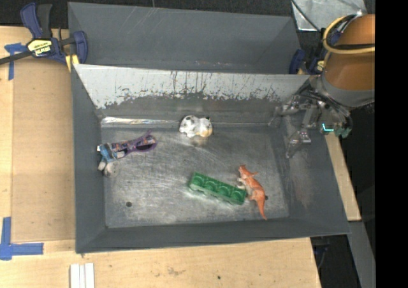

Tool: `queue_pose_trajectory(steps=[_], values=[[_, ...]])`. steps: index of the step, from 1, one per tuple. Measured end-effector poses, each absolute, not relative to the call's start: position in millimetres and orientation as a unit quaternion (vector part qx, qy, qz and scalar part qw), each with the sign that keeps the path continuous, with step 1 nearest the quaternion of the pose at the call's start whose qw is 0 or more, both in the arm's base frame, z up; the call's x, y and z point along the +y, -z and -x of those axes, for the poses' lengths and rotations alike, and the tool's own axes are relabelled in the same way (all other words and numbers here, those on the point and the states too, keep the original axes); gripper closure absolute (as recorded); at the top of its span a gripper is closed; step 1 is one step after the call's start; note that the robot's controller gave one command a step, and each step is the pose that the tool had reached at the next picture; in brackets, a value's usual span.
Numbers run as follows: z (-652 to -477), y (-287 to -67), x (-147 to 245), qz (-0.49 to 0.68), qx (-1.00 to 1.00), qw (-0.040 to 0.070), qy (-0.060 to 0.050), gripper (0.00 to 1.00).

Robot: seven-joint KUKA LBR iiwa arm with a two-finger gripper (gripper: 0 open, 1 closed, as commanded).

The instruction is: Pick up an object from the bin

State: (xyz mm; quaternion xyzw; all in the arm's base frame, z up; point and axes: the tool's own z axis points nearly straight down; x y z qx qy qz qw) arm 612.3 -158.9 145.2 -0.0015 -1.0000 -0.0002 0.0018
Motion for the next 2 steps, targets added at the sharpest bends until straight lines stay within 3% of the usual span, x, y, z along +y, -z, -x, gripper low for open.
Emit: queue_pose_trajectory(steps=[1,2], values=[[-614.3,-149.6,-158.5,0.0,-1.0,-0.002,-0.001,0.0],[-590.0,-116.2,-129.2,-0.027,-1.0,-0.003,-0.001,0.0]])
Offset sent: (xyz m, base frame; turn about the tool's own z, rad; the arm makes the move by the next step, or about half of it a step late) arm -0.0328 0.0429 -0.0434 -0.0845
